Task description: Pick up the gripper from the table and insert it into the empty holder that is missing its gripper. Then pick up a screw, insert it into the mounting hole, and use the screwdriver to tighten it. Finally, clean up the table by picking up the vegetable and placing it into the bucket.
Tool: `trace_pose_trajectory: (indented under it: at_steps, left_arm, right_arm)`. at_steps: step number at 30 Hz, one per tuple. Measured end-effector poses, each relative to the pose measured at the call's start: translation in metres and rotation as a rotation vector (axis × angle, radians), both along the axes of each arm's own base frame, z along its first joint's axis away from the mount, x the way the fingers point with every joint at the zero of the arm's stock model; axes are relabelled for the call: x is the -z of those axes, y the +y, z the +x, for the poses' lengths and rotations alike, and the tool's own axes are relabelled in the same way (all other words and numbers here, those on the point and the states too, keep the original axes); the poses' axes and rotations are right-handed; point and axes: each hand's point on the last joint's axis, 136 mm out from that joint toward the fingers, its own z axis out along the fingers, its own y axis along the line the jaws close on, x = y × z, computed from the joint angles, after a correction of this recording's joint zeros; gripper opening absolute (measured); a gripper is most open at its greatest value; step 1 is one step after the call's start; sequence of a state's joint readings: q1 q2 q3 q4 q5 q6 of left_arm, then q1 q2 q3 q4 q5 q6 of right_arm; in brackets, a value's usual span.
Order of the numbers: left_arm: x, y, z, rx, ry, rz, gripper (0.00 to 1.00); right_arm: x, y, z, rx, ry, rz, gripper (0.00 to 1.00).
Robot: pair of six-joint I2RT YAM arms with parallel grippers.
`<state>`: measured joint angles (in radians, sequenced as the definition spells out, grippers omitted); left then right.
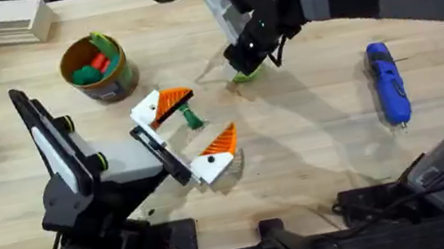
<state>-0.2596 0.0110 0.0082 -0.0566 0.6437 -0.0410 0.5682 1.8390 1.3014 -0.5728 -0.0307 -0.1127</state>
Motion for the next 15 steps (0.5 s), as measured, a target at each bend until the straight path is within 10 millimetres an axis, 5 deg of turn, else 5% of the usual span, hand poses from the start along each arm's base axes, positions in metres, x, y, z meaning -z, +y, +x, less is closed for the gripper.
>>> trace_pose_trajectory:
  at_steps: [4,15]
  left_arm:
    - [0.0000,0.0000,0.0000,0.000,0.000,0.000,0.987]
    - [0.0000,0.0000,0.0000,0.000,0.000,0.000,0.987]
  right_arm:
    - [0.0007,0.0028,-0.0016,-0.007,0.001,0.000,0.169]
    - [-0.0017,0.0070,0.0028,-0.010,-0.022,0.014,0.157]
